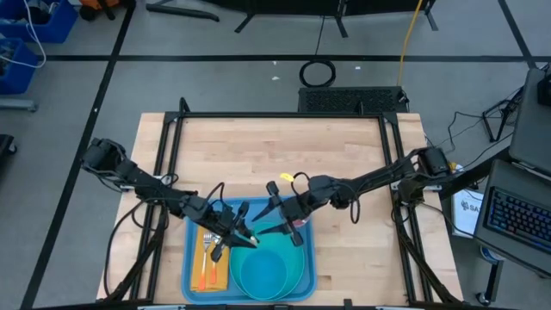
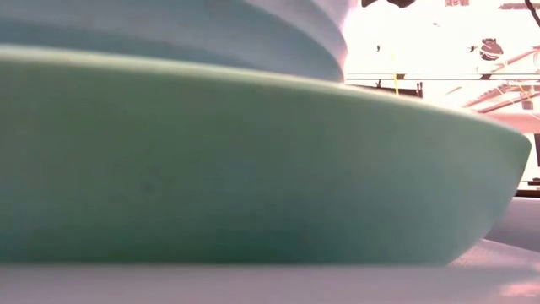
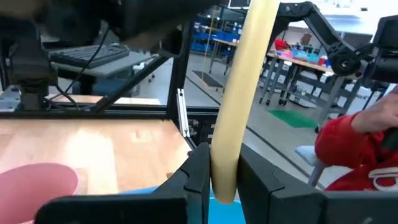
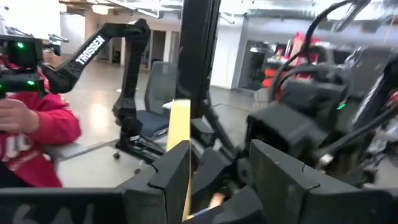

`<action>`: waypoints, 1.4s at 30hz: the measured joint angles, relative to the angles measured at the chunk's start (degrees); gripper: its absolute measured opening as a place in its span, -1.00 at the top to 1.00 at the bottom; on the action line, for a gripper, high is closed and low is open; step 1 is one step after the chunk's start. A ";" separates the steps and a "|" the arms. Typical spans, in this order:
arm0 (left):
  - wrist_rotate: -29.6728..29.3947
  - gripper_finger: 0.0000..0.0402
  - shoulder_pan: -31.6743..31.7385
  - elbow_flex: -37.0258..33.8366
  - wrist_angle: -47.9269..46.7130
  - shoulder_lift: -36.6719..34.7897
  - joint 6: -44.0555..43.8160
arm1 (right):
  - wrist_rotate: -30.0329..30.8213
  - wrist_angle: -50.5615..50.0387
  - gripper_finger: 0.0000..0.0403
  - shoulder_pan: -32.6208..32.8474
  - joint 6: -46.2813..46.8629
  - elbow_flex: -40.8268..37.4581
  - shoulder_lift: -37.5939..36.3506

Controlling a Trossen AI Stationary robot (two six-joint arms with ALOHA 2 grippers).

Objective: Set up tray
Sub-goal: Put the light yellow table knife to the right of the orange spoon on the yellow table napkin

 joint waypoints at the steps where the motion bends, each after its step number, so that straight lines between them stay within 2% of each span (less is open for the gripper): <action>1: -0.42 0.73 -0.35 0.00 -0.02 0.00 -0.49 | 0.09 -0.22 0.22 -0.03 -0.57 0.00 -0.49; 5: -4.91 0.73 -3.17 0.00 -1.01 0.00 -2.74 | 2.06 -2.23 0.23 0.03 -2.12 0.00 -2.79; 12: -17.27 0.73 -10.49 -1.72 -1.32 -0.42 -6.59 | 5.76 -8.82 0.23 0.00 -3.67 0.00 -5.03; 17: -28.58 0.73 -16.37 -4.21 -1.08 -0.42 -13.15 | 5.60 -8.07 0.24 0.02 -5.93 0.00 -5.11; 25: -50.92 0.73 -27.98 -6.42 -1.48 -0.42 -25.44 | 5.57 -4.18 0.23 -0.32 -6.28 0.00 -5.11; 28: -57.53 0.73 -31.72 -6.43 -2.49 -0.42 -29.60 | 5.55 -2.62 0.23 -0.40 -7.34 0.00 -5.11; 35: -67.01 0.73 -36.33 -6.40 -6.45 1.85 -43.86 | 5.53 -0.77 0.23 -1.11 -12.16 0.00 -5.11; 42: -68.32 0.73 -38.20 -6.14 -6.32 8.44 -61.18 | 5.53 0.49 0.23 -2.91 -12.43 0.00 -5.11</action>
